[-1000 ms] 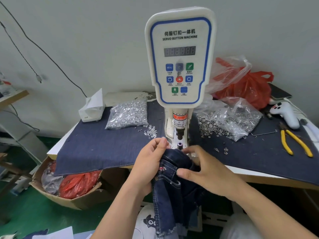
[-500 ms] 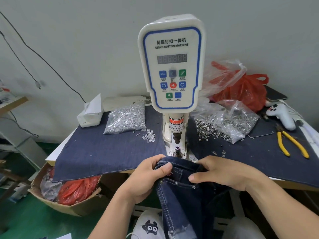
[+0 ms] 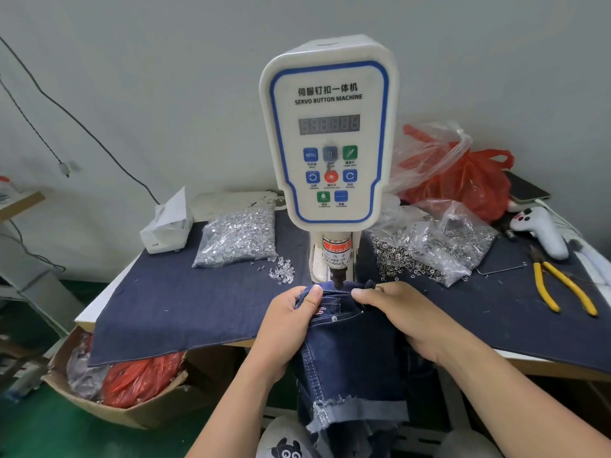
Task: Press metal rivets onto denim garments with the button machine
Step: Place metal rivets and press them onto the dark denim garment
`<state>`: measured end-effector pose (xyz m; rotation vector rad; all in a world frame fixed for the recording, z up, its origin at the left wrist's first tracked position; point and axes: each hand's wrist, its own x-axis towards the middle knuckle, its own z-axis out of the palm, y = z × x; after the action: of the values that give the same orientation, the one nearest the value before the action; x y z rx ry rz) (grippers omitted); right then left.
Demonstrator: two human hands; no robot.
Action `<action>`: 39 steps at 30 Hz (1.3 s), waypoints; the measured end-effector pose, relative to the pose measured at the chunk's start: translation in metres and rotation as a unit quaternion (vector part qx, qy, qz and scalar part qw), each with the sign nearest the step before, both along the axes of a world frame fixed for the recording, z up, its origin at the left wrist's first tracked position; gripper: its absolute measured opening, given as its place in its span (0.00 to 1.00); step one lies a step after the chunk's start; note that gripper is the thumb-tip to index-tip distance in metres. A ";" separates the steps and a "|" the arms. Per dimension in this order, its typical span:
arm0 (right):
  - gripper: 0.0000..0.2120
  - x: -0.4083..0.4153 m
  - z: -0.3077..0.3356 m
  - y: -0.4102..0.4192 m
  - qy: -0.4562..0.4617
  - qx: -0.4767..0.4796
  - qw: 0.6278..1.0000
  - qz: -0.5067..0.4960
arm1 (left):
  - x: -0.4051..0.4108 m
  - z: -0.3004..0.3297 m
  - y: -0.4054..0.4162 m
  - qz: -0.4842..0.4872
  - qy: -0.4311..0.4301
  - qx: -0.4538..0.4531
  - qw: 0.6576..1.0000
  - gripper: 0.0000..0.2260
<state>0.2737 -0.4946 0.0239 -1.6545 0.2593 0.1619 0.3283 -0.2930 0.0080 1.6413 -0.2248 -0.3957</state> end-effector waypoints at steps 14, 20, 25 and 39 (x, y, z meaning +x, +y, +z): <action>0.13 0.005 -0.016 0.001 -0.009 0.007 0.999 -0.050 | 0.013 -0.009 -0.012 0.060 -0.112 0.082 0.989 0.10; 0.31 0.007 -0.019 -0.002 -0.009 -0.001 0.999 -0.044 | 0.014 -0.010 -0.018 0.056 -0.041 0.052 0.996 0.16; 0.24 0.007 -0.021 0.000 0.016 0.009 0.999 -0.043 | 0.014 -0.014 -0.012 0.033 -0.032 0.034 0.998 0.16; 0.17 0.000 -0.013 0.006 0.011 -0.006 0.999 -0.049 | 0.018 -0.019 -0.006 0.000 -0.005 0.017 1.000 0.15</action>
<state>0.2738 -0.4884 0.0106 -1.6494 0.3580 0.1057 0.3465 -0.2987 -0.0109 1.6768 -0.2277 -0.3930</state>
